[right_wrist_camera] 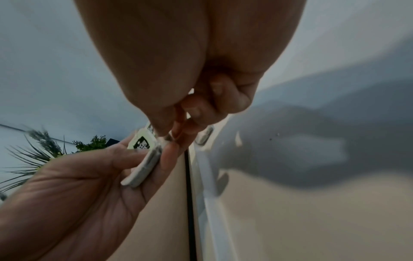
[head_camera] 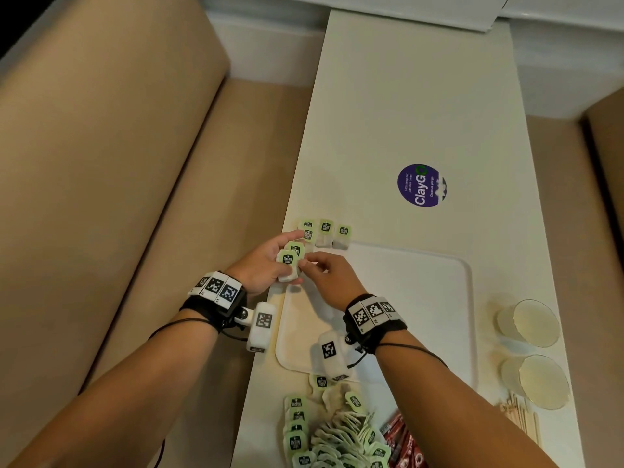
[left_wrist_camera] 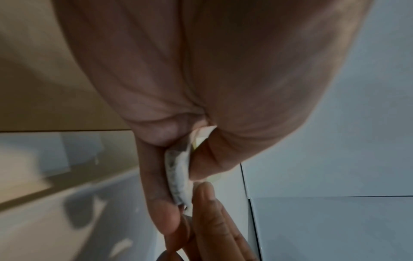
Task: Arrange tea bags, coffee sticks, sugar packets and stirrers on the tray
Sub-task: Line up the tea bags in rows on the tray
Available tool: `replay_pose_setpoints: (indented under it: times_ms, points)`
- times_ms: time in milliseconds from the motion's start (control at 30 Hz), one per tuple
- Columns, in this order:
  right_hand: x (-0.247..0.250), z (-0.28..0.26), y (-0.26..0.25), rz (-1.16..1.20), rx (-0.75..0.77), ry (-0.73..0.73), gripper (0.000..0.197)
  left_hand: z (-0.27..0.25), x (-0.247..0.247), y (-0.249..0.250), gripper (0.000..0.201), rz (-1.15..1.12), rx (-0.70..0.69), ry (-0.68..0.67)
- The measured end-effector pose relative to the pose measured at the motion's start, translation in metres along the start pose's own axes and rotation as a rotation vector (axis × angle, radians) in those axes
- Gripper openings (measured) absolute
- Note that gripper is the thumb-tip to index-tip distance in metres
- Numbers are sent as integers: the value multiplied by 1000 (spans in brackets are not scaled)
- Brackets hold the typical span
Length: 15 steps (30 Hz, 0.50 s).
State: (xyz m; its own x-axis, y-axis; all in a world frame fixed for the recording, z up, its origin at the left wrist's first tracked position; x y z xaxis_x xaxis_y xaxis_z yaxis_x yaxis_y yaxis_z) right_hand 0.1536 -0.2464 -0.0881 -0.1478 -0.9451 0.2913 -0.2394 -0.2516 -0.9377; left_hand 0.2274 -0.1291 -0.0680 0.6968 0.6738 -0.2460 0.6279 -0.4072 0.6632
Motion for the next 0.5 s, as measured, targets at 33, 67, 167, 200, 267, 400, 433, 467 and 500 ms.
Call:
replay_pose_setpoints:
  times_ms: [33,67,167,200,267,400,433,467,500]
  points:
    - [0,-2,-1,-2,19,1,21,-1,-2,0,80,4,3,-4]
    - [1,-3,-2,-8,37,5,19,-1,-3,1,80,6,8,-7]
    - [5,-6,-1,-1,35,52,16,-3,-5,1,77,25,14,4]
    - [7,-6,-1,-9,28,66,16,-4,-6,1,73,29,17,20]
    - [10,-6,-1,-35,16,71,17,-5,-6,0,54,33,32,70]
    - [11,-8,2,-27,-11,65,19,-1,-6,-5,15,78,76,158]
    - [11,-9,3,-26,-19,65,18,0,-6,-6,11,84,82,172]
    - [11,-10,5,-28,-25,64,19,1,-5,-7,9,94,85,187]
    - [11,-11,7,-40,-29,59,22,3,-5,-7,9,107,85,201]
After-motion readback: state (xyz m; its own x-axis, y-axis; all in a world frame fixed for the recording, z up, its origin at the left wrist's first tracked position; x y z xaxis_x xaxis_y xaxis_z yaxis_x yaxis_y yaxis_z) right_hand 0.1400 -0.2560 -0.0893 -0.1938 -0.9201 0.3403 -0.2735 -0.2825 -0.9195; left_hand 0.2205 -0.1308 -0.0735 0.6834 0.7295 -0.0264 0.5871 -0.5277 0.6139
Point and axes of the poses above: each hand's wrist, its own z-axis towards the middle knuckle, its own x-axis out of the back of the hand, y = z × x, the point moved 7 cm from there along z, towards the middle knuckle, and after that the axes turned 13 degrees about x, right-handed, at the moved point
